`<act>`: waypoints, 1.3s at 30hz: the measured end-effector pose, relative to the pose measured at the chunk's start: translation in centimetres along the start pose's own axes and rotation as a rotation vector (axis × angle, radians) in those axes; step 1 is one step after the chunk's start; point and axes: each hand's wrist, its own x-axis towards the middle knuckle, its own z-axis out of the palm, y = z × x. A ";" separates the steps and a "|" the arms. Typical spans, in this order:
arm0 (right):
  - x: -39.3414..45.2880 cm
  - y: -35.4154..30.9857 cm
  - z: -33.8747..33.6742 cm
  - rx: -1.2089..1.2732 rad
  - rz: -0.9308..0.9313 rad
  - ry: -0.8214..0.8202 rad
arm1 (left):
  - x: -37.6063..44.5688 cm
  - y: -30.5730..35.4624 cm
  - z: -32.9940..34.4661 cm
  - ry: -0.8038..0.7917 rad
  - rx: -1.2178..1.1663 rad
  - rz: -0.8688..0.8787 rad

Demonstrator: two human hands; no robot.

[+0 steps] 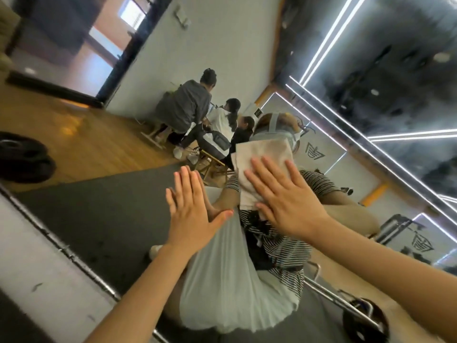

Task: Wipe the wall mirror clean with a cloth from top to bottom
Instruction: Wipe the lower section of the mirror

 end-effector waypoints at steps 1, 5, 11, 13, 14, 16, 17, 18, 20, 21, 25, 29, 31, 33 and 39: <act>-0.9 0.3 -0.1 0.005 -0.034 -0.022 | 0.0 0.0 0.0 -0.014 0.000 0.001; -5.9 0.4 -1.1 0.045 -0.066 -0.083 | 0.1 0.2 -0.4 -0.056 -0.008 -0.007; -0.4 -1.6 0.2 0.019 0.106 0.001 | 0.1 0.5 -1.1 -0.117 0.026 -0.028; 3.7 -2.7 0.7 0.011 0.226 0.040 | 0.0 0.6 -1.1 -0.126 0.026 -0.030; 5.1 -3.2 0.6 0.016 0.287 0.047 | 0.0 0.6 -1.1 -0.128 0.023 -0.031; 5.7 -3.4 0.5 0.015 0.303 0.046 | 0.1 0.5 -1.1 -0.129 0.031 -0.025; 4.8 -3.2 0.5 0.019 0.247 0.042 | 0.0 0.4 -1.1 -0.127 0.037 -0.022; 3.3 -2.9 0.6 0.026 0.172 0.041 | 0.0 0.3 -1.1 -0.122 0.041 -0.019; -0.8 -2.4 0.7 0.029 0.046 0.025 | -0.1 0.2 -1.1 -0.118 0.037 -0.012; -2.7 -2.3 0.6 0.025 -0.001 0.000 | -0.1 0.2 -1.2 -0.118 0.032 -0.012; -5.5 -1.9 0.4 0.026 -0.065 -0.058 | -0.2 0.1 -1.6 -0.149 0.057 -0.005; 0.5 -2.0 0.7 0.009 -0.119 -0.042 | -0.8 -0.4 -1.9 -0.099 0.035 0.030; 4.4 -2.6 0.7 -0.006 -0.118 -0.029 | -1.2 -0.7 -1.8 -0.053 -0.003 0.007; 6.7 -3.2 0.5 -0.005 -0.093 -0.020 | -1.5 -0.8 -1.7 -0.015 -0.053 -0.074; -0.6 -3.1 0.3 0.049 -0.088 -0.032 | -1.0 -1.0 -1.8 -0.027 -0.093 -0.150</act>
